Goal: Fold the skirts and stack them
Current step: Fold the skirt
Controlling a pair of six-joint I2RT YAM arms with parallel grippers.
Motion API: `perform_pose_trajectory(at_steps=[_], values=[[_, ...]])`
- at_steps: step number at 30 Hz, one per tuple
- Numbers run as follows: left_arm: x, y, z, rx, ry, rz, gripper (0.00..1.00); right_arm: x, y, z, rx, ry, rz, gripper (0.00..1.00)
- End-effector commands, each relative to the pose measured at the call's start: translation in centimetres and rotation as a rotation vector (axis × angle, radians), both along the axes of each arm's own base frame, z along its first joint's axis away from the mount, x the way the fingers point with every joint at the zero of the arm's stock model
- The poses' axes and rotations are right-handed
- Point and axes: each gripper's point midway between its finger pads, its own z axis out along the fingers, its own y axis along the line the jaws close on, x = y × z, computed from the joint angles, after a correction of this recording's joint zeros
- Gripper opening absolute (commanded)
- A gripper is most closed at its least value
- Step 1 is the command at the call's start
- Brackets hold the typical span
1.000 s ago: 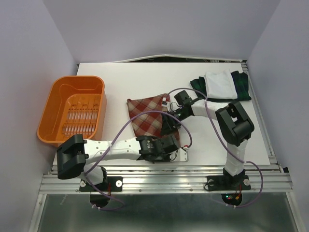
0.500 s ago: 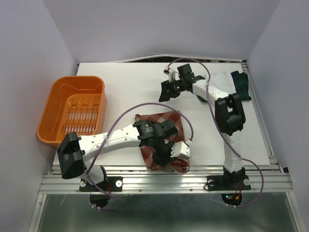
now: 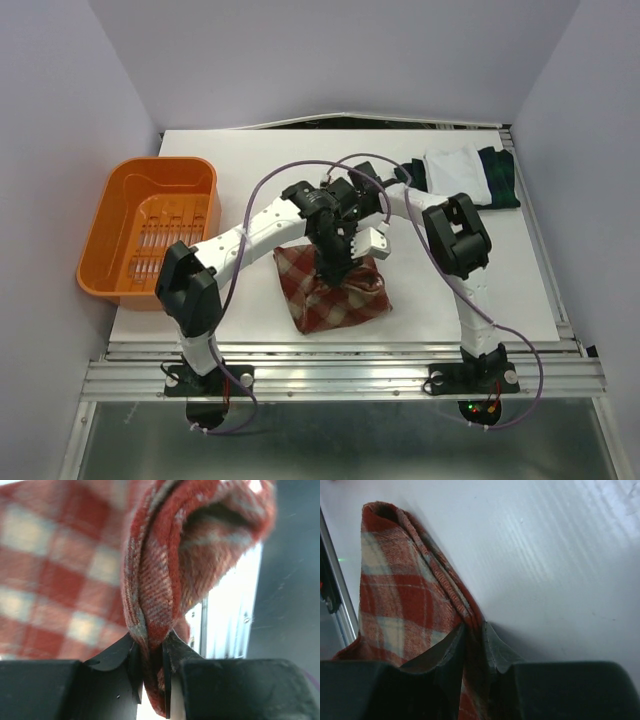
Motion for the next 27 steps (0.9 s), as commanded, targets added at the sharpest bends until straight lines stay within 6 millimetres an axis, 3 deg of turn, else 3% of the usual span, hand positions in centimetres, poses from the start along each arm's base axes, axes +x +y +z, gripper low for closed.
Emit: perform_pose_trajectory(at_steps=[1,3,7,15,20,22,27], values=[[3.4,0.6,0.7,0.005,-0.065,-0.007,0.0,-3.1,-0.5,-0.3,-0.002,0.066,0.054,0.24],[6.0,1.0,0.3,0.014,-0.091,0.027,0.0,-3.4,-0.5,-0.2,0.006,0.077,0.058,0.24],[9.0,1.7,-0.8,0.051,-0.12,0.061,0.0,-3.4,-0.5,0.1,0.009,0.073,0.059,0.24],[9.3,3.6,-4.4,0.128,-0.057,0.075,0.02,-3.0,-0.9,-0.8,-0.031,0.058,0.039,0.24],[11.9,4.4,-5.9,0.131,-0.097,0.161,0.06,-2.8,-0.9,-1.0,-0.036,0.056,0.035,0.24],[13.0,4.4,-6.2,0.13,-0.13,0.187,0.09,-2.7,-0.8,-0.9,-0.037,0.057,0.032,0.24],[15.0,4.2,-6.3,0.132,-0.209,0.244,0.33,-2.2,-0.6,-0.5,-0.036,0.055,0.019,0.27]])
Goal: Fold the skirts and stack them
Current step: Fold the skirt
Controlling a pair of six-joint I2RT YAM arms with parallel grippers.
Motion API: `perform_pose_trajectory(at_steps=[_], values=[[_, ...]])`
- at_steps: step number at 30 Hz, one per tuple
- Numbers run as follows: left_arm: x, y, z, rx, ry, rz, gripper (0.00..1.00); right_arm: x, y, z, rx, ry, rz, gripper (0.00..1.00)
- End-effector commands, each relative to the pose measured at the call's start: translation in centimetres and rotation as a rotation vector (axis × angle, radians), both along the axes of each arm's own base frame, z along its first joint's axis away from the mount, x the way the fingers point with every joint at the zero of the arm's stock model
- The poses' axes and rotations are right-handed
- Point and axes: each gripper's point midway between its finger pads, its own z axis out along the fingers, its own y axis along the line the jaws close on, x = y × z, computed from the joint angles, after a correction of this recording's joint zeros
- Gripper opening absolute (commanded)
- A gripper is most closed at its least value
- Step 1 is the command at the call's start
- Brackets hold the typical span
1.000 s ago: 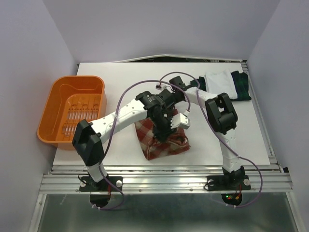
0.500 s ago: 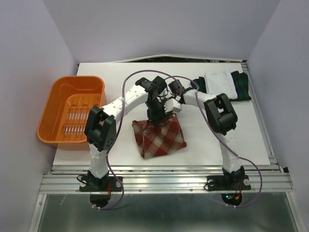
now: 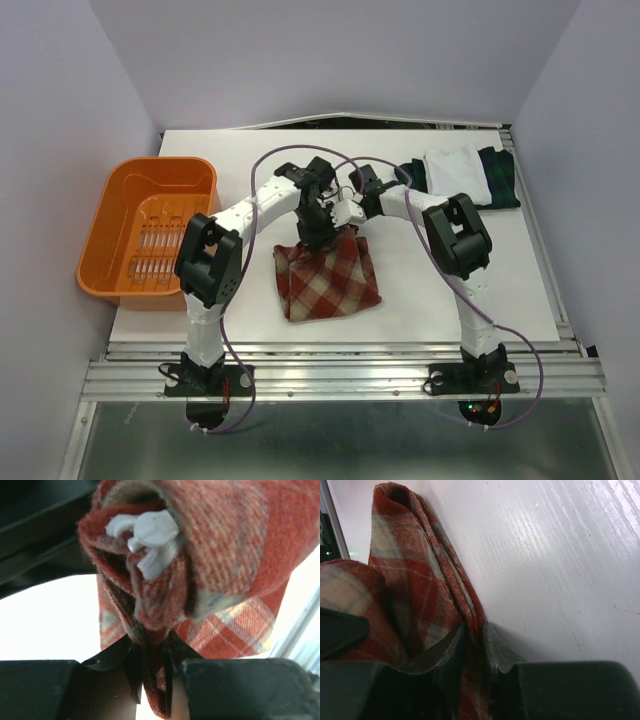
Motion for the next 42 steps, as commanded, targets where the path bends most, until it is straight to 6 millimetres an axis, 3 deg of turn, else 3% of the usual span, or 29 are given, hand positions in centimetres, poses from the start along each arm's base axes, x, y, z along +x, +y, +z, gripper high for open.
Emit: perform_pose_trajectory(at_steps=[1,6,7,9,12,13,16,17,18,22,23,24,26,27,28,29,30,31,32,33,35,36,39,42], values=[[2.3,0.1,0.5,0.003,-0.109,0.048,0.35,0.2,-0.7,-0.3,-0.07,-0.015,-0.025,0.27],[2.6,0.9,3.2,-0.005,-0.186,0.085,0.43,2.0,-0.9,1.0,-0.082,-0.068,-0.065,0.34],[2.7,1.2,4.7,-0.016,-0.217,0.098,0.45,2.2,-0.9,1.2,-0.084,-0.076,-0.071,0.39],[2.8,1.6,6.0,-0.025,-0.247,0.118,0.58,3.3,-1.0,2.0,-0.084,-0.101,-0.095,0.47],[3.2,2.2,8.2,-0.058,-0.29,0.179,0.59,5.5,-1.2,3.2,-0.1,-0.162,-0.14,0.61],[3.3,2.5,9.2,-0.082,-0.303,0.221,0.58,6.5,-1.8,3.8,-0.111,-0.187,-0.169,0.67],[3.3,2.7,10.6,-0.137,-0.327,0.286,0.57,10.5,-3.9,5.9,-0.129,-0.27,-0.269,0.72],[3.2,2.8,10.9,-0.158,-0.316,0.334,0.55,12.1,-5.5,6.4,-0.131,-0.277,-0.32,0.72],[3.0,2.2,12.1,-0.227,-0.326,0.343,0.54,13.7,-6.0,8.3,-0.109,-0.31,-0.352,0.72],[1.2,1.5,11.3,-0.358,-0.234,0.439,0.49,16.4,-9.3,13.1,-0.067,-0.355,-0.46,0.72],[0.8,1.1,11.3,-0.391,-0.211,0.449,0.49,16.0,-10.0,16.2,-0.044,-0.403,-0.475,0.72],[0.5,0.9,11.1,-0.418,-0.186,0.458,0.48,15.3,-10.0,17.5,-0.029,-0.421,-0.466,0.72],[-0.5,-0.3,10.5,-0.493,-0.114,0.478,0.48,13.0,-10.7,18.3,-0.021,-0.41,-0.434,0.7],[-0.9,-0.7,10.2,-0.516,-0.082,0.479,0.48,10.3,-10.2,20.8,0.043,-0.397,-0.379,0.69],[-0.8,-1.1,9.3,-0.532,-0.052,0.503,0.48,8.5,-9.9,21.2,0.074,-0.355,-0.353,0.67],[-0.8,-1.3,8.7,-0.534,-0.034,0.513,0.48,6.3,-9.9,19.7,0.083,-0.272,-0.329,0.66],[-0.8,-1.5,8.2,-0.535,-0.018,0.522,0.48,4.6,-9.7,19.5,0.108,-0.221,-0.304,0.65],[-0.5,-1.8,7.0,-0.533,0.008,0.527,0.48,1.8,-8.8,20.6,0.175,-0.139,-0.274,0.64],[-0.5,-2.0,6.4,-0.533,0.031,0.54,0.48,0.1,-8.2,20.1,0.194,-0.085,-0.251,0.63],[-0.5,-2.3,6.1,-0.544,0.058,0.538,0.48,-2.3,-7.8,17.6,0.211,0.008,-0.226,0.63],[0.1,-2.6,4.5,-0.529,0.105,0.554,0.48,-4.9,-7.0,16.0,0.224,0.075,-0.199,0.63],[0.2,-2.7,3.2,-0.503,0.132,0.563,0.48,-6.5,-6.6,13.7,0.207,0.116,-0.18,0.62],[1.3,-2.2,1.9,-0.473,0.136,0.59,0.48,-7.4,-6.6,10.1,0.167,0.181,-0.18,0.6],[2.7,-0.7,-0.7,-0.411,0.141,0.647,0.48,-7.1,-6.9,6.0,0.096,0.227,-0.202,0.57]])
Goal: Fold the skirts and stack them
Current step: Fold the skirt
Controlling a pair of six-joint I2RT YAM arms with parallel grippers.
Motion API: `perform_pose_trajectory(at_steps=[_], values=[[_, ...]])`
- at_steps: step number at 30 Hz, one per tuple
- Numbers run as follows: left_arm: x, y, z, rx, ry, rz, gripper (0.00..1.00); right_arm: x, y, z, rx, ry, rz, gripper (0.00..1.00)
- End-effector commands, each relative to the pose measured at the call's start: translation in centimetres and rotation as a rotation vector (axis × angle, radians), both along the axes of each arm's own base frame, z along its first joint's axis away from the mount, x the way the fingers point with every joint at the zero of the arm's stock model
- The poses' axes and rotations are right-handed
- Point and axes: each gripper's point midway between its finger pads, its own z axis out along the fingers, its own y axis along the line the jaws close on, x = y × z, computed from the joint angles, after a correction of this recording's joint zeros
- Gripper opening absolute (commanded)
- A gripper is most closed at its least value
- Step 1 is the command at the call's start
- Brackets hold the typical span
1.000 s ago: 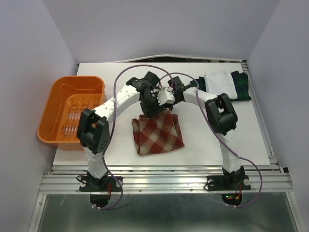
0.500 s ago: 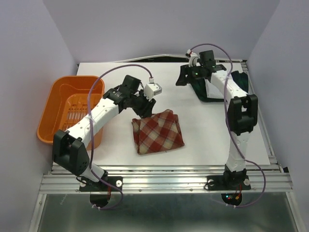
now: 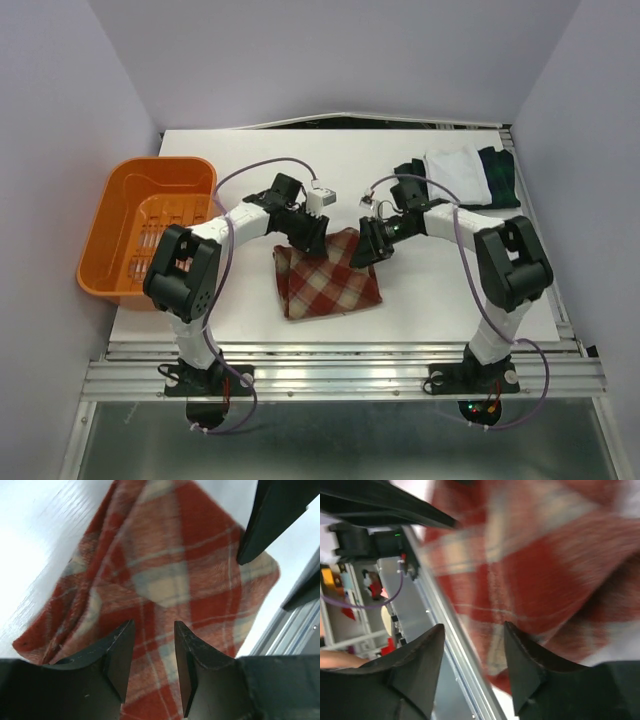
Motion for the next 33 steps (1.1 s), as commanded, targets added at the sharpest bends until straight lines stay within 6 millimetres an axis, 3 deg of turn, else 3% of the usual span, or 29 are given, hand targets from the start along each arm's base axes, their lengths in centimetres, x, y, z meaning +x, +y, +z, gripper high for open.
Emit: perform_pose_trajectory(at_steps=[1,5,7,8,12,13,15,16,18,19,20,21,22,23,24,25,26,29,31,33], values=[[2.7,1.1,-1.3,0.02,-0.002,0.054,0.48,1.7,-0.5,-4.0,-0.054,0.018,-0.045,0.55],[6.0,2.0,-3.1,0.073,-0.013,0.091,0.46,4.9,-1.5,-8.4,-0.181,0.003,-0.124,0.53],[7.1,2.0,-4.1,0.098,-0.019,0.076,0.45,6.7,-2.1,-9.1,-0.227,-0.025,-0.168,0.52],[8.7,1.7,-3.6,0.108,-0.066,0.07,0.45,8.0,-2.0,-8.9,-0.239,-0.061,-0.182,0.53],[13.3,1.3,-0.4,0.133,-0.228,0.07,0.46,12.1,-2.2,-6.7,-0.236,-0.151,-0.245,0.54],[14.9,1.3,1.3,0.144,-0.291,0.084,0.48,12.8,-2.1,-6.1,-0.234,-0.17,-0.255,0.55],[15.9,1.4,3.4,0.155,-0.364,0.072,0.52,13.7,-2.0,-4.9,-0.23,-0.203,-0.271,0.59],[16.3,1.6,5.7,0.157,-0.427,0.08,0.56,14.3,-1.9,-4.0,-0.223,-0.226,-0.28,0.62],[15.5,1.8,7.7,0.172,-0.503,0.067,0.61,14.8,-2.1,-1.3,-0.194,-0.266,-0.303,0.67],[15.4,2.6,8.6,0.215,-0.568,0.066,0.68,14.8,-2.1,-0.3,-0.185,-0.282,-0.31,0.7],[14.1,3.1,10.5,0.22,-0.636,0.064,0.73,14.6,-2.1,1.9,-0.163,-0.308,-0.328,0.77],[13.0,2.6,11.4,0.229,-0.687,0.042,0.91,14.5,-2.2,3.0,-0.153,-0.322,-0.34,0.81],[12.0,3.7,13.0,0.269,-0.778,0.062,0.98,14.1,-2.4,3.6,-0.152,-0.319,-0.357,0.86],[11.1,3.9,13.8,0.282,-0.82,0.065,0.98,13.8,-2.6,4.3,-0.15,-0.328,-0.372,0.9],[10.2,3.9,14.4,0.286,-0.854,0.062,0.98,13.4,-2.9,6.3,-0.136,-0.363,-0.395,0.94],[9.0,3.4,17.6,0.248,-0.958,0.074,0.99,13.7,-3.6,6.7,-0.162,-0.385,-0.441,1.0],[7.6,3.6,16.2,0.25,-0.952,0.05,0.98,13.5,-4.0,6.9,-0.172,-0.39,-0.464,1.0],[4.9,3.3,17.1,0.139,-0.957,0.067,0.98,13.0,-5.6,5.7,-0.229,-0.355,-0.54,1.0],[2.0,1.4,16.0,0.061,-0.905,-0.081,0.99,12.4,-6.7,3.9,-0.254,-0.256,-0.588,1.0],[0.6,-0.2,14.6,0.092,-0.897,-0.133,0.99,12.1,-8.2,2.1,-0.288,-0.182,-0.655,1.0]])
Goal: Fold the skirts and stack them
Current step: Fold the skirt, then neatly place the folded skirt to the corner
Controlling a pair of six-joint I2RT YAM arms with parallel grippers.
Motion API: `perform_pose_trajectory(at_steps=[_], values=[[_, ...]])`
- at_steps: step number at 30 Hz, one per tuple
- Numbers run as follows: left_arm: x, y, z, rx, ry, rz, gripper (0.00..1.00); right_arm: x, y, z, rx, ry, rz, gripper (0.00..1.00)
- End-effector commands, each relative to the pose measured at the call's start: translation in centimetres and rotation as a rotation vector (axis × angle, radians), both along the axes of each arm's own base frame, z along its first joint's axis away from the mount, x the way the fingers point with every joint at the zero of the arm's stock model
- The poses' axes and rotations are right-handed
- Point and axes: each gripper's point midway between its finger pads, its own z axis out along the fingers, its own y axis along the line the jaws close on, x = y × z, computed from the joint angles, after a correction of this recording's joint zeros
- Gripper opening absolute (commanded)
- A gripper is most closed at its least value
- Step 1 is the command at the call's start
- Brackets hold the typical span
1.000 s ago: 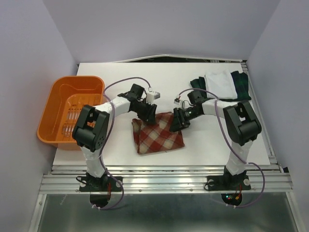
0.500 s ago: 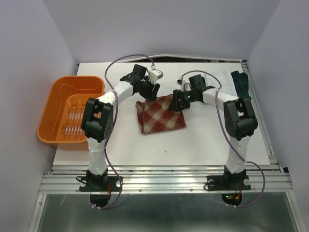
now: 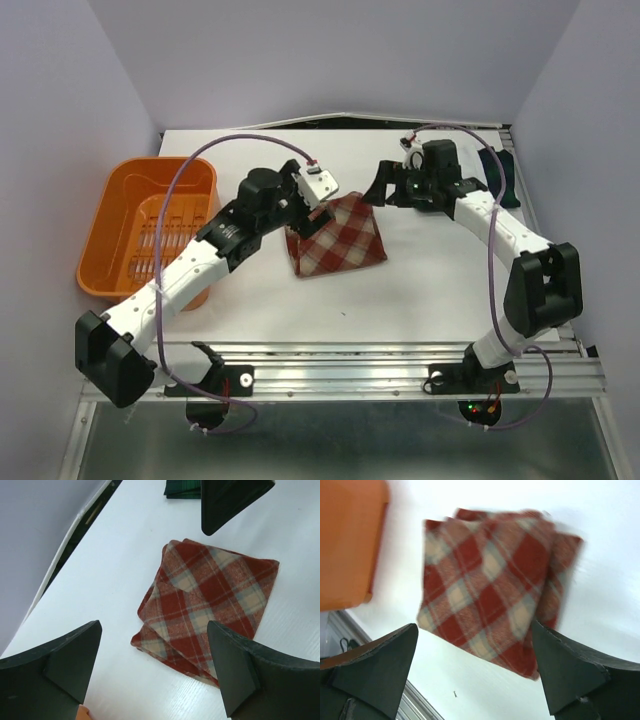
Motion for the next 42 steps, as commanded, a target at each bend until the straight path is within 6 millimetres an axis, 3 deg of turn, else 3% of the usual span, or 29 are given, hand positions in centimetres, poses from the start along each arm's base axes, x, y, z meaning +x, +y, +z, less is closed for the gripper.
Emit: perform_pose_trajectory(at_steps=[1,2,3,5,6,10,13,18,23,26,28,35,38,42], values=[[-1.4,-2.3,-5.2,0.139,0.038,-0.027,0.98,-0.3,-3.6,-6.0,-0.038,0.201,-0.193,1.0],[-3.1,-3.8,-6.8,0.193,0.019,-0.072,0.98,-0.6,-3.9,-6.3,-0.021,0.223,-0.215,1.0],[-2.7,-3.3,-7.3,0.236,-0.019,-0.02,0.98,-0.9,-4.5,-7.1,-0.014,0.246,-0.24,1.0],[-3.8,-4.5,-9.5,0.305,-0.048,-0.054,0.96,-1.4,-4.5,-7.4,0.014,0.268,-0.273,1.0],[-4.0,-4.8,-10.3,0.352,-0.065,-0.07,0.88,-1.3,-4.9,-7.5,0.019,0.264,-0.294,1.0],[-5.1,-7.1,-14.5,0.499,-0.058,-0.111,0.77,-2.4,-4.7,-8.9,0.048,0.29,-0.294,1.0],[-5.2,-9.4,-15.8,0.522,-0.088,-0.124,0.78,-3.2,-4.7,-10.0,0.047,0.309,-0.283,1.0],[-5.0,-10.6,-18.6,0.573,-0.062,-0.146,0.8,-4.3,-4.5,-11.9,0.039,0.367,-0.257,1.0],[-5.3,-11.3,-20.5,0.599,-0.041,-0.2,0.84,-4.7,-3.8,-12.4,0.082,0.386,-0.227,1.0],[-4.3,-11.0,-20.8,0.594,-0.043,-0.154,0.79,-4.8,-3.6,-12.9,0.088,0.391,-0.216,1.0],[-3.8,-10.9,-21.0,0.586,-0.03,-0.142,0.7,-4.8,-3.6,-13.2,0.086,0.395,-0.215,1.0],[-3.1,-10.8,-20.9,0.585,0.005,-0.154,0.21,-4.9,-3.1,-14.4,0.098,0.433,-0.191,1.0],[-3.0,-11.5,-19.6,0.532,0.028,-0.167,0.03,-4.8,-2.8,-14.5,0.118,0.446,-0.183,1.0],[-3.2,-12.0,-18.0,0.48,0.04,-0.186,0.0,-4.5,-1.8,-14.0,0.187,0.443,-0.155,1.0]])
